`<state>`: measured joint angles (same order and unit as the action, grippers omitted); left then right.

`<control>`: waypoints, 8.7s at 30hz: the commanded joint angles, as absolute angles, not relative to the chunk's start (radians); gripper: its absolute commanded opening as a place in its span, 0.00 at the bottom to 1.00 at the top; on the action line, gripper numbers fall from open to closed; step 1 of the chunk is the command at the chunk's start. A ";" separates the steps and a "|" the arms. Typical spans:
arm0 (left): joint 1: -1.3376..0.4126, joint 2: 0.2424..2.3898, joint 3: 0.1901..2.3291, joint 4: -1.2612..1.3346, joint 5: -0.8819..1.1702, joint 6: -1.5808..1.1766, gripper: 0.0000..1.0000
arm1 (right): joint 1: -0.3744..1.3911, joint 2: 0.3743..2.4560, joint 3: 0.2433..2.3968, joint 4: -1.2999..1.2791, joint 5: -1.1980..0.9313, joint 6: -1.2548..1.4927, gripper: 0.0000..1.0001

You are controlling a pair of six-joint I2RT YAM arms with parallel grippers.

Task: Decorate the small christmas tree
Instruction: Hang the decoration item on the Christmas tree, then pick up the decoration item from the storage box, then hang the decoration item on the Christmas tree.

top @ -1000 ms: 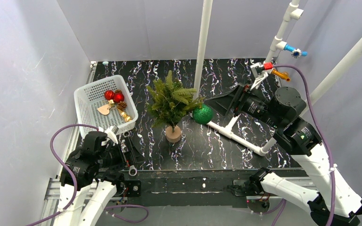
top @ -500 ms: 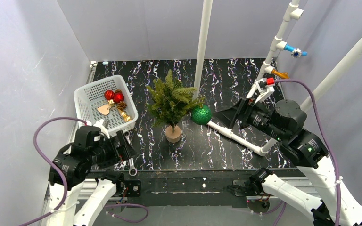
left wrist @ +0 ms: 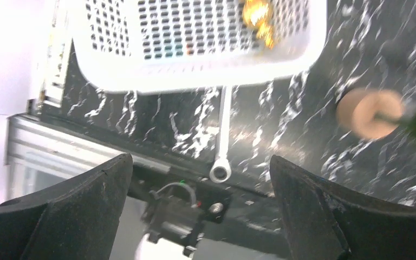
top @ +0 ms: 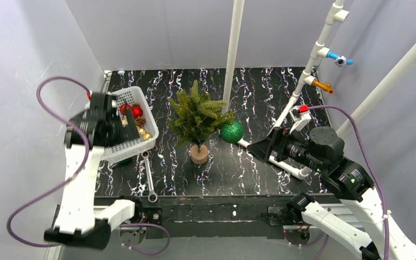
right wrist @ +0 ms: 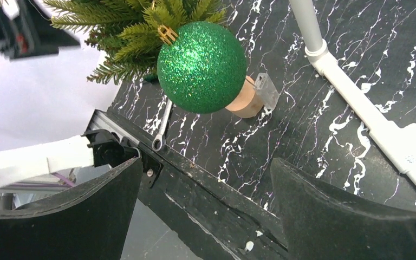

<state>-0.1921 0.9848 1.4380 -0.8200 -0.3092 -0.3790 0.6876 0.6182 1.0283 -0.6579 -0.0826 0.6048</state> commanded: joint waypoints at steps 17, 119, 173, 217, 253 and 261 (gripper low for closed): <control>0.158 1.701 1.543 -0.400 0.015 -0.540 0.73 | 0.687 0.604 1.045 -0.719 -0.074 0.652 0.95; -0.106 0.906 1.589 0.265 1.497 -0.823 0.00 | 0.705 0.878 1.397 0.036 -0.609 0.800 0.90; -0.124 0.919 1.513 0.277 1.443 -0.841 0.00 | 1.120 1.281 1.695 -0.100 -0.427 0.600 0.50; -0.125 0.936 1.479 0.131 1.410 -0.731 0.00 | 1.169 1.237 1.647 -0.116 -0.349 0.573 0.01; -0.124 0.953 1.432 0.240 1.411 -0.831 0.00 | 1.163 1.205 1.558 -0.041 -0.158 0.560 0.33; -0.124 0.948 1.432 0.246 1.411 -0.835 0.00 | 1.161 1.215 1.583 -0.026 -0.165 0.559 0.33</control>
